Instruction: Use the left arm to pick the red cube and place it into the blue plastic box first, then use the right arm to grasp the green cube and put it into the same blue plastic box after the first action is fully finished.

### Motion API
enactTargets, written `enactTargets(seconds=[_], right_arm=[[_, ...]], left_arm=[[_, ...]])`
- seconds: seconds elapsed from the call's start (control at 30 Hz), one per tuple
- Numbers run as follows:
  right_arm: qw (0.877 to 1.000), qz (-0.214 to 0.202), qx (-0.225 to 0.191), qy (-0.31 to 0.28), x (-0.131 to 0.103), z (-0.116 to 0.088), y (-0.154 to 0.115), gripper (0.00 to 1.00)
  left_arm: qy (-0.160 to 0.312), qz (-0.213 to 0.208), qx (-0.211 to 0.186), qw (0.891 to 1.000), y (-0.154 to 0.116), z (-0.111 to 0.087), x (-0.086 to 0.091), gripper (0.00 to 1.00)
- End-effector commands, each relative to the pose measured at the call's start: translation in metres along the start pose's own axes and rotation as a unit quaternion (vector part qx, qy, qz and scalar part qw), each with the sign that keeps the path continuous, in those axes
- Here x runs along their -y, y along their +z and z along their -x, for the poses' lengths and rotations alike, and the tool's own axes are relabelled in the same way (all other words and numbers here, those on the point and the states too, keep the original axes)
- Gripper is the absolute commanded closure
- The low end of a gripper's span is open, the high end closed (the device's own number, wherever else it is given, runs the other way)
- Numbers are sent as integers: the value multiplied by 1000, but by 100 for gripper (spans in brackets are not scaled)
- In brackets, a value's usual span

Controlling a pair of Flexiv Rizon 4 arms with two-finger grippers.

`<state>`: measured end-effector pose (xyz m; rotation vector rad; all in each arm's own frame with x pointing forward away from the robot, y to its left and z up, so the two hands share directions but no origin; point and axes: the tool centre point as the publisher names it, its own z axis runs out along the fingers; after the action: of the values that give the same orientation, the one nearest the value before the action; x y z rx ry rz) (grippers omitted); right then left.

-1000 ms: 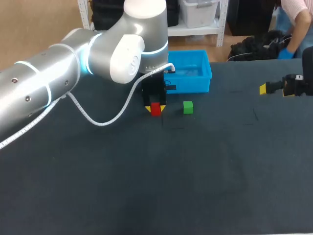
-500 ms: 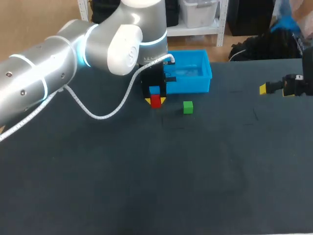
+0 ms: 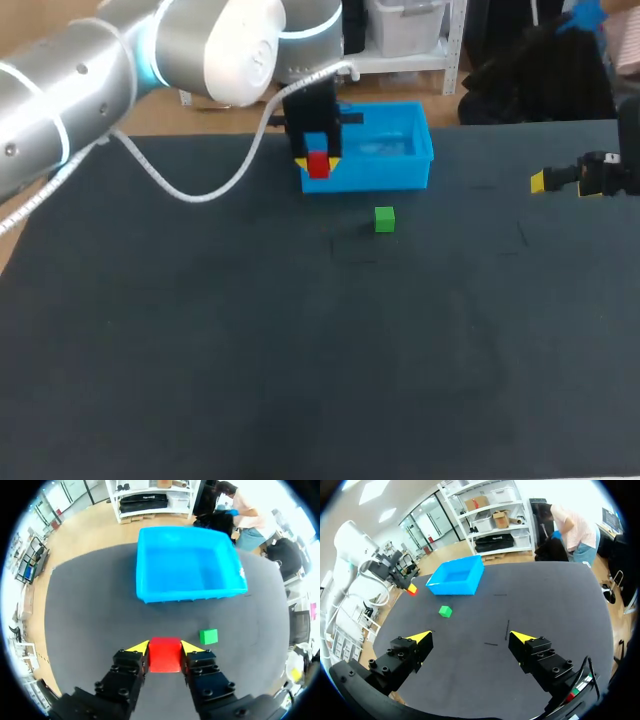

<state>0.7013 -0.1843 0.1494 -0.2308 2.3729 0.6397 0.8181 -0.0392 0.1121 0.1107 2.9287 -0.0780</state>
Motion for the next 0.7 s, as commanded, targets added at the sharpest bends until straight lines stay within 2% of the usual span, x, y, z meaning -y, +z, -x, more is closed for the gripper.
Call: enactTargets(seconds=[0.03,0.17,0.57,0.7], right_arm=[[1000,0,0,0,0,0,0,0],[1000,0,0,0,0,0,0,0],[1000,0,0,0,0,0,0,0],[1000,0,0,0,0,0,0,0]], left_arm=[[5,-4,21,1000,-21,-13,-7,100],[11,-9,32,999,-32,-11,-8,100],[33,-13,46,998,-39,-9,-6,100],[65,-33,87,994,-44,-5,-5,100]])
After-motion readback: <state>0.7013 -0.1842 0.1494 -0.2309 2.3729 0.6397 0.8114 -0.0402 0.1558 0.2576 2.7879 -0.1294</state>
